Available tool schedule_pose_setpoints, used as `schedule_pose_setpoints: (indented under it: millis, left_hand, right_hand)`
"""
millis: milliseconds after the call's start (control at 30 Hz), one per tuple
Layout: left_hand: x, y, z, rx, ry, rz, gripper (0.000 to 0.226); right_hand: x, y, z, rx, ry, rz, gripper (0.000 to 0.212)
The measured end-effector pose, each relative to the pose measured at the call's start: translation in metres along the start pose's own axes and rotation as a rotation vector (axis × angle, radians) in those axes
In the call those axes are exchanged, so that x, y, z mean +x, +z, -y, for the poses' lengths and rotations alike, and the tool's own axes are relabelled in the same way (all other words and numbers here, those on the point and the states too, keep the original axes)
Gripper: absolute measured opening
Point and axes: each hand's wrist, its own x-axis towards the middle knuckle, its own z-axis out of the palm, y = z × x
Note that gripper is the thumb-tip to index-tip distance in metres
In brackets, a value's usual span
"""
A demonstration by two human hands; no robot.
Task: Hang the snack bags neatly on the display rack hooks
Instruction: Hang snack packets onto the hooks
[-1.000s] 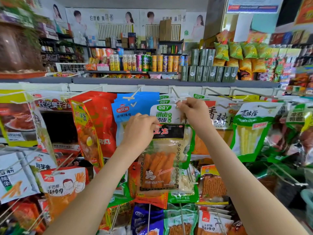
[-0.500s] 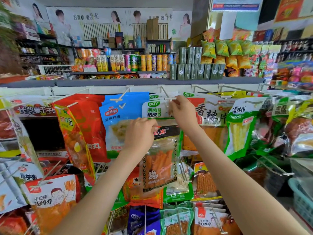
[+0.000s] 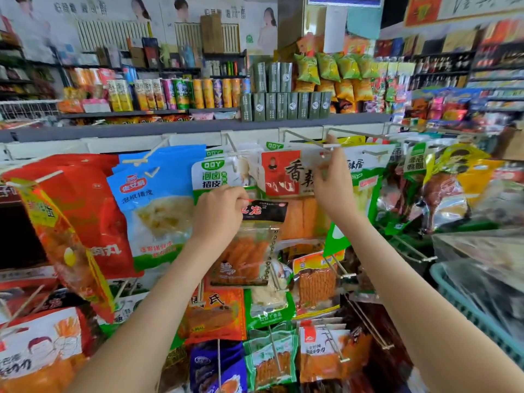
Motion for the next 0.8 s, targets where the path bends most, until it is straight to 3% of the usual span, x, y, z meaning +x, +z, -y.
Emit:
schedule_pose_setpoints:
  millis: [100,233,333,467,600,800]
  left_hand:
    - [0.0,-0.002,0.003,-0.016,-0.018,0.027,0.013]
    - [-0.007,-0.01,0.009,-0.021,-0.06,0.034,0.013]
    - [-0.011,-0.016,0.009,-0.034,-0.074,0.062,0.012]
    - [-0.015,-0.023,0.01,-0.067,-0.113,0.087,0.012]
    - [-0.017,-0.026,0.008,-0.119,-0.148,0.09,0.014]
    - [-0.021,-0.029,-0.001,-0.083,-0.151,0.141,0.018]
  right_hand:
    - [0.012,0.001,0.004,-0.069,-0.017,0.103,0.066]
    - [0.021,0.004,0.011,-0.194,0.04,0.079,0.028]
    - [0.025,0.0,0.013,-0.239,0.041,0.08,0.02]
    - [0.026,-0.017,0.011,-0.093,0.052,0.133,0.027]
    - [0.017,-0.035,0.017,-0.005,0.015,0.155,0.01]
    - [0.012,-0.05,0.019,0.094,0.044,0.133,0.015]
